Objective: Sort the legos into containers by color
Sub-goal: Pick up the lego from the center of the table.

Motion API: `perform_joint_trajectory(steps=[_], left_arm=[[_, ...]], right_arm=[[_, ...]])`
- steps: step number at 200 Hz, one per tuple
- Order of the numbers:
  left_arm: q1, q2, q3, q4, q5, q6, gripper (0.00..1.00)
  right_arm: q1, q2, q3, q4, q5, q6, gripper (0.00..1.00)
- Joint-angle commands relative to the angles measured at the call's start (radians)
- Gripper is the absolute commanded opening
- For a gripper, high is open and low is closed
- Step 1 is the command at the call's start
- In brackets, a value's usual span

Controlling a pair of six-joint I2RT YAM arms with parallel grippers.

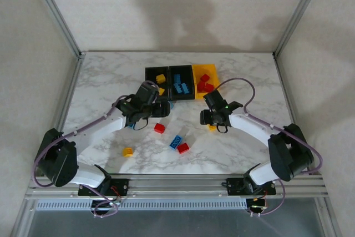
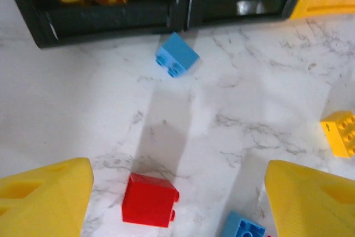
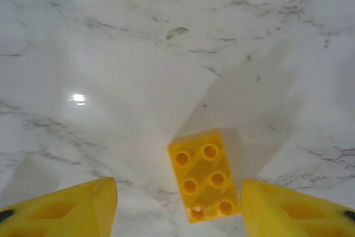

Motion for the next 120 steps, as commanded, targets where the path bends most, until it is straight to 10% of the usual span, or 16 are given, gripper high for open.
perform_joint_trajectory(steps=[1,59,120], left_arm=[[-0.017,-0.036,-0.030,0.049,-0.009,-0.075,0.80],[-0.022,-0.100,-0.049,0.067,0.012,-0.115,0.80],[-0.022,-0.133,-0.082,0.092,-0.014,-0.169,0.80]], right_arm=[[-0.010,0.037,-0.017,0.003,0.025,-0.011,0.59],[-0.013,0.148,-0.044,0.064,0.001,-0.015,0.51],[0.005,0.100,0.005,0.025,0.000,-0.022,0.19]])
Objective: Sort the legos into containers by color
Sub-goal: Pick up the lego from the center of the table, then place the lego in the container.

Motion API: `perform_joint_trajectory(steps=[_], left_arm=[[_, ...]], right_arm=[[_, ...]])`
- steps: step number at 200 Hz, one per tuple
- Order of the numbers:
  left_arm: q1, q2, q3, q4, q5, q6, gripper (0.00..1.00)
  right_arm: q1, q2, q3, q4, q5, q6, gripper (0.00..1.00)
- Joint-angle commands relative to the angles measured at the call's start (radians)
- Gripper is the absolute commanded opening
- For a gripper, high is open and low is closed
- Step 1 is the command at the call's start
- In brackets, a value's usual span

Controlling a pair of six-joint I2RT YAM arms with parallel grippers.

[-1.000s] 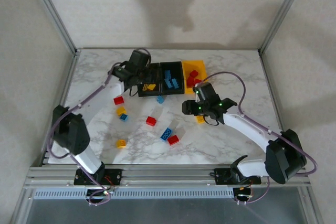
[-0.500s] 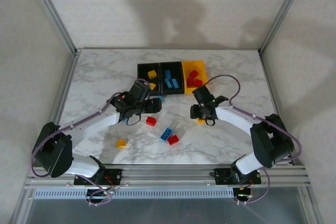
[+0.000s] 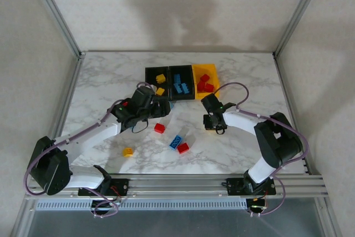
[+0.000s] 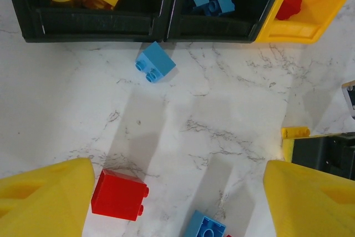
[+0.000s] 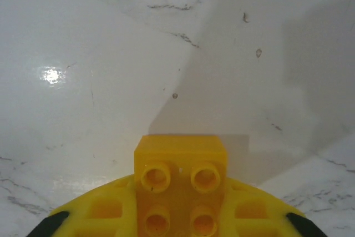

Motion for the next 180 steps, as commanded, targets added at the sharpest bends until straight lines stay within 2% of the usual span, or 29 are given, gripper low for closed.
perform_joint_trajectory(steps=[1,35,72,113,130,180], left_arm=[[-0.007,-0.041,-0.026,0.028,-0.018,-0.047,0.80],[0.006,-0.101,-0.064,0.037,-0.052,-0.113,0.80],[0.096,-0.192,-0.114,-0.013,-0.032,-0.135,0.81],[0.204,-0.297,-0.169,-0.051,-0.012,-0.172,0.81],[0.234,-0.325,-0.186,-0.060,0.004,-0.175,0.81],[0.261,-0.369,-0.204,-0.074,0.019,-0.187,0.81]], right_arm=[[0.015,-0.034,0.035,-0.020,-0.007,-0.008,0.19],[0.037,-0.067,0.147,-0.060,-0.050,-0.026,0.19],[0.084,0.008,0.345,-0.089,-0.090,-0.051,0.20],[0.110,0.195,0.630,-0.110,-0.139,-0.074,0.20],[0.151,0.283,0.761,-0.139,-0.149,-0.081,0.20],[0.171,0.499,1.055,-0.199,-0.186,-0.086,0.21]])
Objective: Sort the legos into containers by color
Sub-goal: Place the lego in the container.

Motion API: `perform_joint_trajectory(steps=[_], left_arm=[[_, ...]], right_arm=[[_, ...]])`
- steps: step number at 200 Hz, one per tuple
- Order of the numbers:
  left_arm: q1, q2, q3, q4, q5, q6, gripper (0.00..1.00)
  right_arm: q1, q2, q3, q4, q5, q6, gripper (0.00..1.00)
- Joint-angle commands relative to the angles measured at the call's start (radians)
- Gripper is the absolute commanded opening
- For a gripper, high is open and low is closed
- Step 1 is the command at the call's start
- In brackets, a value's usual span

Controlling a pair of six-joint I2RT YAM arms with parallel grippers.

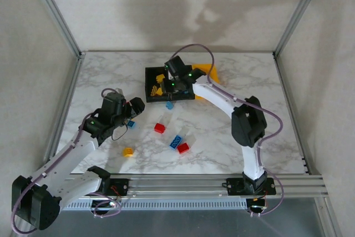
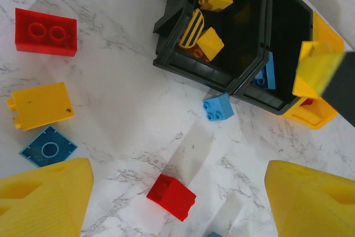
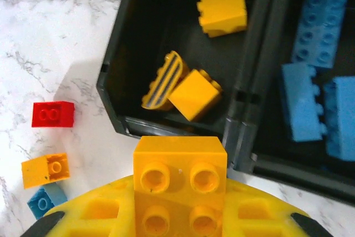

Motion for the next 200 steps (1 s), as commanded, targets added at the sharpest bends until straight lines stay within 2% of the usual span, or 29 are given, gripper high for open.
perform_joint_trajectory(steps=[1,89,200], left_arm=[[0.013,-0.029,-0.011,-0.027,0.020,-0.020,0.81],[0.022,-0.062,-0.021,-0.063,0.024,-0.026,0.81],[0.023,-0.065,-0.028,-0.073,0.026,-0.019,0.81]], right_arm=[[0.004,0.074,0.115,-0.064,-0.028,-0.015,0.21],[-0.004,0.398,0.565,-0.168,-0.053,0.002,0.23],[-0.030,0.511,0.626,-0.075,-0.120,0.060,0.32]])
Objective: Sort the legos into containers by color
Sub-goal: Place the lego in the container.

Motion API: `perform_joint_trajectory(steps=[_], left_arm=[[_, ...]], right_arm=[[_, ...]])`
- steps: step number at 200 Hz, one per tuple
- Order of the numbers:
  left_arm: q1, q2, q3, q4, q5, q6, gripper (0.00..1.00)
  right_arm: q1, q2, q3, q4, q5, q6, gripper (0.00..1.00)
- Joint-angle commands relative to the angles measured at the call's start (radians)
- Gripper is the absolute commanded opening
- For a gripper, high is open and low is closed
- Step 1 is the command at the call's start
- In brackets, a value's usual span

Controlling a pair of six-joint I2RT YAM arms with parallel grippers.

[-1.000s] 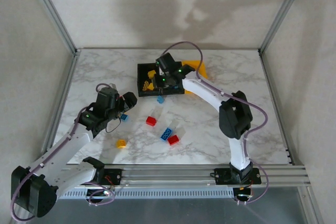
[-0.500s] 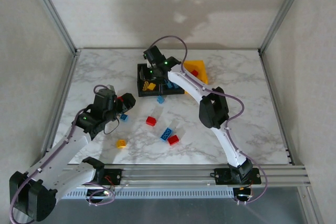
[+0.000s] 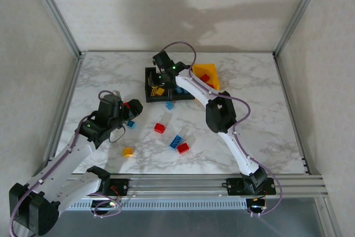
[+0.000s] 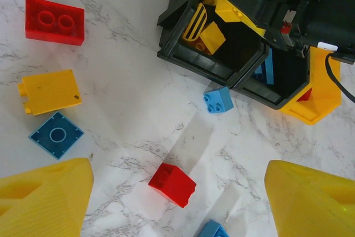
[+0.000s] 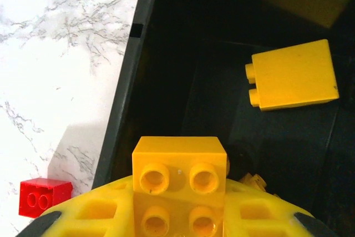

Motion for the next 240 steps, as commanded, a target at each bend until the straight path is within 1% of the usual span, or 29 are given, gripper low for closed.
perform_joint_trajectory(steps=[1,9,34,50,77,122,172,198,221,240], left_arm=[[0.012,-0.013,-0.019,-0.023,0.003,-0.003,0.81],[0.012,-0.016,-0.022,-0.023,0.005,-0.003,0.81],[0.014,-0.016,-0.023,-0.024,0.006,-0.002,0.81],[0.014,-0.015,-0.026,-0.021,0.006,-0.003,0.81],[0.014,-0.014,-0.034,-0.013,0.014,-0.007,0.81],[0.014,-0.017,-0.049,-0.009,0.015,-0.016,0.81],[0.014,-0.012,-0.045,-0.041,-0.017,-0.037,0.80],[0.012,0.000,-0.042,-0.040,0.000,-0.037,0.81],[0.011,-0.003,-0.037,-0.064,0.002,-0.036,0.81],[0.010,-0.016,-0.049,-0.074,0.027,-0.041,0.81]], right_arm=[[-0.004,0.025,0.035,0.029,-0.024,0.022,0.32],[-0.004,0.027,0.036,0.033,-0.023,0.023,0.35],[-0.006,0.027,0.036,0.040,-0.019,0.031,0.38],[-0.007,0.025,0.036,0.046,-0.020,0.033,0.42],[-0.007,0.013,0.036,0.049,-0.013,0.033,0.46],[-0.007,-0.044,0.006,0.064,-0.010,0.028,0.46],[0.014,-0.270,-0.221,0.157,0.003,-0.015,0.45],[0.030,-0.395,-0.351,0.167,0.018,-0.045,0.47],[0.041,-0.514,-0.507,0.167,0.049,-0.050,0.54],[0.051,-0.590,-0.626,0.138,0.056,-0.014,0.61]])
